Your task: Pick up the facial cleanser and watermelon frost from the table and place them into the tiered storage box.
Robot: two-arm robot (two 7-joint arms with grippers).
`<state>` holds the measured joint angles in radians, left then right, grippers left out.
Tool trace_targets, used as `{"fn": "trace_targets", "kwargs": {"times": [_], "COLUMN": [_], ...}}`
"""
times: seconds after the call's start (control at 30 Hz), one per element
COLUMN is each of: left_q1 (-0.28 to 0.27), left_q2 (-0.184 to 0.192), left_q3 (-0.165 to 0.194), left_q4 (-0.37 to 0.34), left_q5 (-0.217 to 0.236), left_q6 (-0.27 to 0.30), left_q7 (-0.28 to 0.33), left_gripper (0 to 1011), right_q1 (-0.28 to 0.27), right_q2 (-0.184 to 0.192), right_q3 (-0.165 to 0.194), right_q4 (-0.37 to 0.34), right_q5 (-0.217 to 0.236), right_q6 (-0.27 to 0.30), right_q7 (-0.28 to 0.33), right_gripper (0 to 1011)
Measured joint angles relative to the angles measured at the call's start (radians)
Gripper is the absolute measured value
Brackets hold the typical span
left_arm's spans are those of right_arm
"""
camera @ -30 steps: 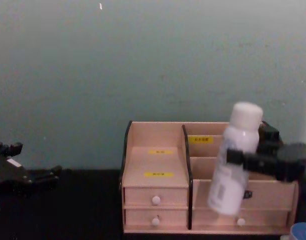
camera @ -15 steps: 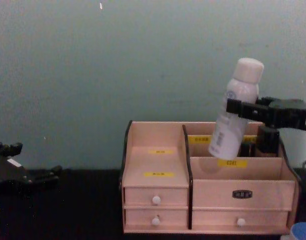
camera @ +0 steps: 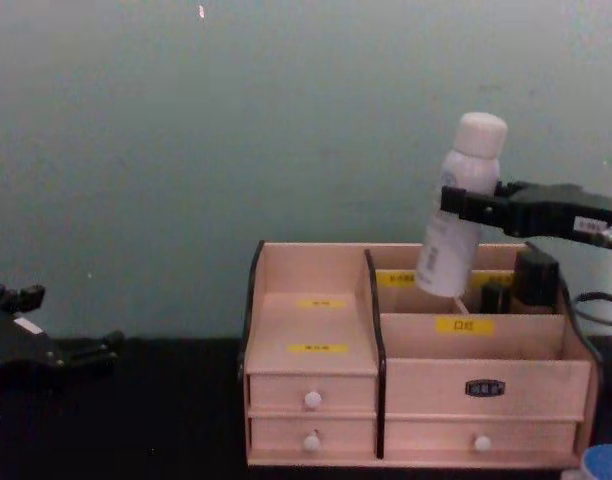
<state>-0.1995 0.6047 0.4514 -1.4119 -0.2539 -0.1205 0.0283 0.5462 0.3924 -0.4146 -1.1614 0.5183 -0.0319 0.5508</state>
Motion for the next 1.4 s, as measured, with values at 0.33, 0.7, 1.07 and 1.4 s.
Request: {"fn": "trace_targets", "kwargs": {"times": [0.33, 0.7, 1.07, 1.4], "left_q1": [0.000, 0.000, 0.000, 0.000], "left_q2": [0.000, 0.000, 0.000, 0.000], "left_q3": [0.000, 0.000, 0.000, 0.000], "left_q4": [0.000, 0.000, 0.000, 0.000], "left_q5": [0.000, 0.000, 0.000, 0.000], "left_q6": [0.000, 0.000, 0.000, 0.000], "left_q7": [0.000, 0.000, 0.000, 0.000], "left_gripper": [1001, 1001, 1001, 1001], "right_q1": [0.050, 0.086, 0.107, 0.116], "right_q2": [-0.045, -0.079, -0.100, -0.114], "right_q3": [-0.006, -0.008, -0.013, -0.017], "right_q4": [0.099, 0.173, 0.225, 0.263], "right_q5": [-0.035, -0.067, -0.101, -0.120], "right_q6": [-0.015, -0.023, -0.001, 0.021], "right_q7": [0.004, 0.013, 0.014, 0.018], "right_gripper": [591, 590, 590, 591]}}
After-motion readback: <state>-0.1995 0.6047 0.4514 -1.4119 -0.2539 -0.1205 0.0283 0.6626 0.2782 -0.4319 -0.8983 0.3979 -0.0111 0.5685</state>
